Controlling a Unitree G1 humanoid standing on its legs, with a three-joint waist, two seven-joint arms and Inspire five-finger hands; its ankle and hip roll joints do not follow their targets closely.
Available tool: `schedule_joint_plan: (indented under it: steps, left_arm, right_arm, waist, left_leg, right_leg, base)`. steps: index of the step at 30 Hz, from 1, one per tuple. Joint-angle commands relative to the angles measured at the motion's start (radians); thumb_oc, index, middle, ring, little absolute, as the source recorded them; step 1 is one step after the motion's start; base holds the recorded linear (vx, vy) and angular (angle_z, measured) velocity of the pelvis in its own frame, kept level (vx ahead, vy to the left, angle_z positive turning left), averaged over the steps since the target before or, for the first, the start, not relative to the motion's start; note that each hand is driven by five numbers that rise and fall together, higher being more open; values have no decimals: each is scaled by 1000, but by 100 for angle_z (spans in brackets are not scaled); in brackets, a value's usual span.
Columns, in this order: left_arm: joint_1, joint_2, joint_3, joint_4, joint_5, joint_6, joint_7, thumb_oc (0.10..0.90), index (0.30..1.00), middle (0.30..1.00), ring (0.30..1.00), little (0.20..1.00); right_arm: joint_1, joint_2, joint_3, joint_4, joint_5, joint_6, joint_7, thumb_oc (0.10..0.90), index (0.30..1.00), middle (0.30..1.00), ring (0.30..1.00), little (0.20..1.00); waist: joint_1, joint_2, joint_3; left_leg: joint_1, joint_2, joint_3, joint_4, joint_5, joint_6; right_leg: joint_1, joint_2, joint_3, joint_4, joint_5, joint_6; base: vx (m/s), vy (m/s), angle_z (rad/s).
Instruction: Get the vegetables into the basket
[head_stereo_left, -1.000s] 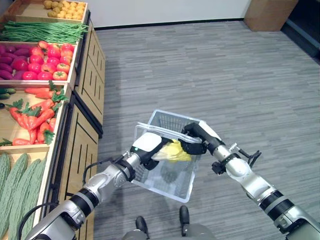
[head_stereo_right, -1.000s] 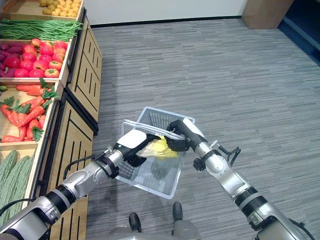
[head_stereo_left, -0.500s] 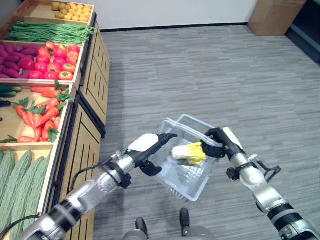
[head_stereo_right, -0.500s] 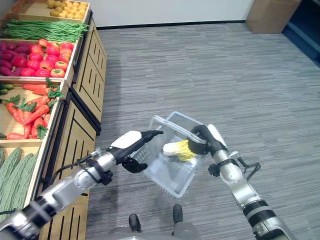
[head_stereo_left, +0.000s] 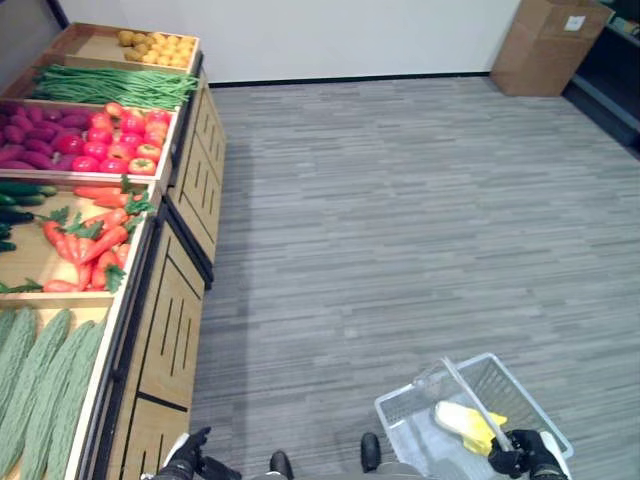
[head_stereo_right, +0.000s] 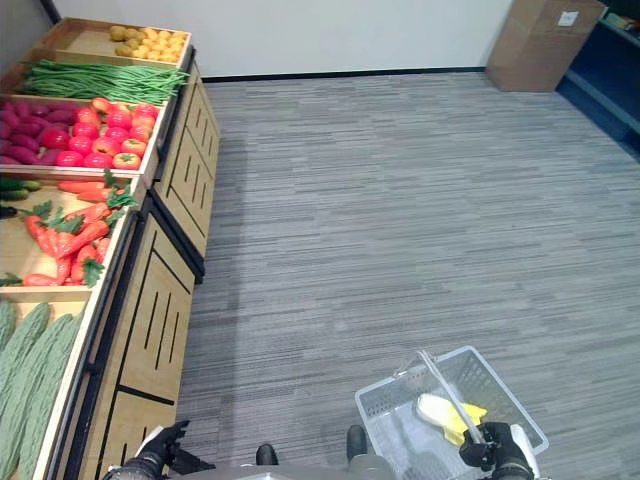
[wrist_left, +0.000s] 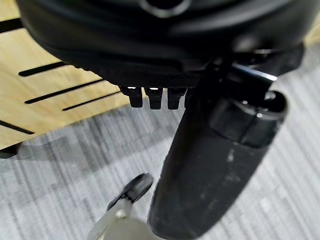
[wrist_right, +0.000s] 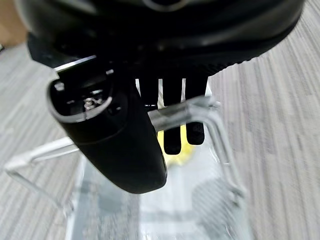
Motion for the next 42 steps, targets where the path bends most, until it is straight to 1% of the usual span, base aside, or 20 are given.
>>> schedule_joint_plan:
  steps: [1,3,7,11,14,19,23,25,27,28,29,31,32,33,34,35,36,38,39,42]
  left_arm:
    - [-35,59,-9,-103,71,10,50,900,1000,1000,1000,1000]
    - [-36,39,-13,-75,73,9,63,900,1000,1000,1000,1000]
    - [-24,14,-37,-62,86,1,76,900,1000,1000,1000,1000]
    - [-28,10,-41,-52,90,5,108,900,1000,1000,1000,1000]
    - [-35,10,-27,-39,75,13,127,900,1000,1000,1000,1000]
    - [-70,17,-20,-42,41,14,150,900,1000,1000,1000,1000]
    - [-79,20,-16,-65,10,3,159,900,1000,1000,1000,1000]
    - [-80,18,-13,-81,-6,-4,163,900,1000,1000,1000,1000]
    - [-96,13,-15,-100,-43,-13,168,900,1000,1000,1000,1000]
    - [-111,4,-22,-104,-65,-19,172,900,1000,1000,1000,1000]
    - [-112,4,-22,-104,-65,-19,172,900,1000,1000,1000,1000]
    - [-126,0,-37,-118,-82,-25,167,900,1000,1000,1000,1000]
    - [-127,0,-41,-124,-87,-27,162,900,1000,1000,1000,1000]
    - [-127,0,-49,-131,-87,-29,161,900,1000,1000,1000,1000]
    - [-131,-1,-56,-134,-86,-31,161,900,1000,1000,1000,1000]
    - [-132,7,-55,-114,-79,-32,161,900,1000,1000,1000,1000]
    - [-124,8,-52,-112,-76,-30,158,900,1000,1000,1000,1000]
    - [-116,10,-46,-95,-69,-28,159,900,1000,1000,1000,1000]
    - [-112,15,-43,-78,-56,-28,156,900,1000,1000,1000,1000]
    - [-115,24,-45,-75,-50,-30,158,900,1000,1000,1000,1000]
  right_arm:
    - [-112,-58,37,-43,66,-59,-12,400,300,300,300,300]
    - [-123,-41,40,25,83,-60,-20,400,300,300,300,300]
    - [-130,-4,68,139,76,-52,-17,400,300,300,300,300]
    - [-135,13,83,188,62,-46,-24,400,300,300,300,300]
    - [-142,23,91,203,55,-40,-33,400,300,300,300,300]
    - [-167,25,114,190,56,-37,-40,400,300,300,300,300]
    - [-161,22,127,178,50,-41,-39,400,300,300,300,300]
    - [-158,19,127,178,50,-43,-42,400,300,300,300,300]
    - [-160,4,124,184,51,-47,-45,400,300,300,300,300]
    - [-173,-11,128,192,45,-41,-52,400,300,300,300,300]
    - [-174,-11,128,192,45,-41,-52,400,300,300,300,300]
    - [-182,-25,122,202,44,-39,-59,400,300,300,300,300]
    - [-181,-31,116,209,46,-37,-60,400,300,300,300,300]
    - [-182,-36,113,210,45,-35,-63,400,300,300,300,300]
    - [-183,-40,113,208,44,-34,-65,400,300,300,300,300]
    - [-188,-37,120,206,42,-36,-62,400,300,300,300,300]
    - [-188,-34,121,212,41,-35,-59,400,300,300,300,300]
    - [-181,-22,121,213,43,-36,-57,400,300,300,300,300]
    - [-183,-15,111,215,52,-36,-54,400,300,300,300,300]
    - [-189,-6,117,196,53,-38,-48,400,300,300,300,300]
  waist:
    - [20,-24,3]
    - [21,-23,5]
    - [26,-19,8]
    - [30,-18,12]
    - [31,-17,19]
    - [29,1,56]
    - [31,4,66]
    - [32,3,73]
    - [32,-7,98]
    - [37,-10,115]
    - [35,-10,115]
    - [42,-11,123]
    - [41,-8,119]
    - [42,-5,114]
    - [49,-4,115]
    - [70,-8,112]
    - [74,-12,108]
    - [74,-27,97]
    - [74,-41,91]
    - [78,-55,89]
  left_leg:
    - [5,32,-65,0,-3,-64]
    - [6,33,-63,0,-3,-65]
    - [7,40,-70,0,-1,-69]
    - [6,45,-76,0,4,-73]
    - [4,51,-80,0,8,-76]
    - [-16,75,-93,0,25,-79]
    - [-11,89,-101,0,42,-87]
    - [-13,95,-106,13,46,-89]
    - [-74,100,-141,140,18,-90]
    - [-117,81,-190,197,15,-82]
    - [-119,81,-192,199,14,-82]
    - [-180,26,-266,180,10,-62]
    - [-194,20,-272,153,18,-57]
    - [-226,25,-270,129,51,-58]
    - [-259,28,-270,123,71,-59]
    - [-285,20,-282,89,105,-55]
    - [-277,12,-282,96,91,-47]
    - [-291,-4,-271,128,70,-33]
    - [-311,-23,-251,190,30,-17]
    - [-328,-43,-234,244,-17,-2]
  right_leg:
    - [44,-34,-9,19,-25,69]
    - [44,-31,-8,21,-26,68]
    - [46,-24,-14,23,-34,63]
    - [48,-17,-21,26,-42,59]
    - [42,-13,-26,43,-54,55]
    - [-31,13,-21,163,-105,37]
    - [-31,32,-20,172,-118,23]
    - [-26,36,-22,172,-120,17]
    - [-22,37,-23,178,-133,0]
    - [-20,35,-17,191,-144,-9]
    - [-20,34,-19,192,-145,-9]
    - [-16,27,-16,194,-153,-7]
    - [-11,27,-15,191,-155,-4]
    - [-4,27,-13,185,-158,-1]
    - [4,27,-10,182,-163,-1]
    - [43,36,25,188,-197,0]
    - [54,35,43,194,-211,4]
    - [76,10,57,194,-225,14]
    - [90,-20,70,198,-228,27]
    - [90,-52,85,192,-216,44]
  base:
    - [26,-24,-16]
    - [15,-13,-4]
    - [10,-17,1]
    - [7,-35,4]
    - [-8,-42,5]
    - [-60,-54,9]
    - [23,-112,2]
    - [18,-130,5]
    - [-1,-164,18]
    - [-2,-90,30]
    - [12,-47,26]
    - [51,16,0]
    - [122,61,5]
    - [153,81,26]
    - [342,193,43]
    - [372,229,16]
    - [395,270,-31]
    - [260,250,-89]
    - [252,272,-73]
    - [166,208,-36]
